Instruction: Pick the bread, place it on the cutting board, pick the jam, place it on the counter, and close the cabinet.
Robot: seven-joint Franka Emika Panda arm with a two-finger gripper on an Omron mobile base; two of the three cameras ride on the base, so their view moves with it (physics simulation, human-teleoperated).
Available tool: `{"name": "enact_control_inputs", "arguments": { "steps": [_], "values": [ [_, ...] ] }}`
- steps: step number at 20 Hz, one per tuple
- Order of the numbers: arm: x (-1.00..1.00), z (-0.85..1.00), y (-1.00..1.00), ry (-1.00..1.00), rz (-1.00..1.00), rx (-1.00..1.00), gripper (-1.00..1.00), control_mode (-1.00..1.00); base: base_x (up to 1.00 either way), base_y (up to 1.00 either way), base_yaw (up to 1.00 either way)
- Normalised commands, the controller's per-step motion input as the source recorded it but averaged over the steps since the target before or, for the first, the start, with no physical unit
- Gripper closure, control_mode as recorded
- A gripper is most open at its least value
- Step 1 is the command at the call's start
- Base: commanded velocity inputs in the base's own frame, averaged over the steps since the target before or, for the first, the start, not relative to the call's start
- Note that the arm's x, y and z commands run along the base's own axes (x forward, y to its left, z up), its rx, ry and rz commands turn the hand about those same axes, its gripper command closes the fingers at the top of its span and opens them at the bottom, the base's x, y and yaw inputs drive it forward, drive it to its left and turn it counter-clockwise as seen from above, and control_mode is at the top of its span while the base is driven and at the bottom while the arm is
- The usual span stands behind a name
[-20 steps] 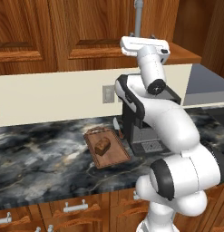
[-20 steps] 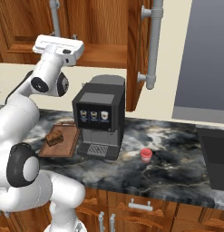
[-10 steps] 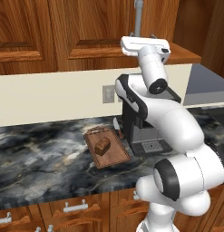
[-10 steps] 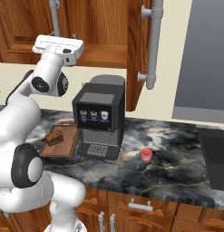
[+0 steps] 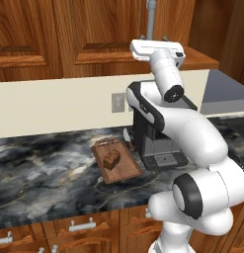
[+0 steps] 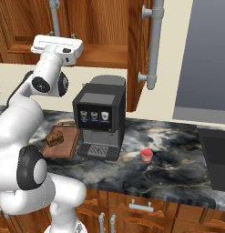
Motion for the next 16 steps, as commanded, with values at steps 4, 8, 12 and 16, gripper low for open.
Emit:
{"name": "enact_control_inputs", "arguments": {
  "steps": [4,8,12,16],
  "values": [
    [0.0,0.0,0.26,0.0,0.07,0.0,-1.0,-1.0,0.0,0.0,0.0],
    [0.0,0.0,0.06,0.0,0.02,0.0,-1.0,-1.0,0.0,0.0,0.0],
    [0.0,0.0,-0.05,0.0,0.0,0.0,-1.0,-1.0,0.0,0.0,0.0],
    [0.0,0.0,-0.07,0.0,0.0,0.0,-1.0,-1.0,0.0,0.0,0.0]
  ]
}}
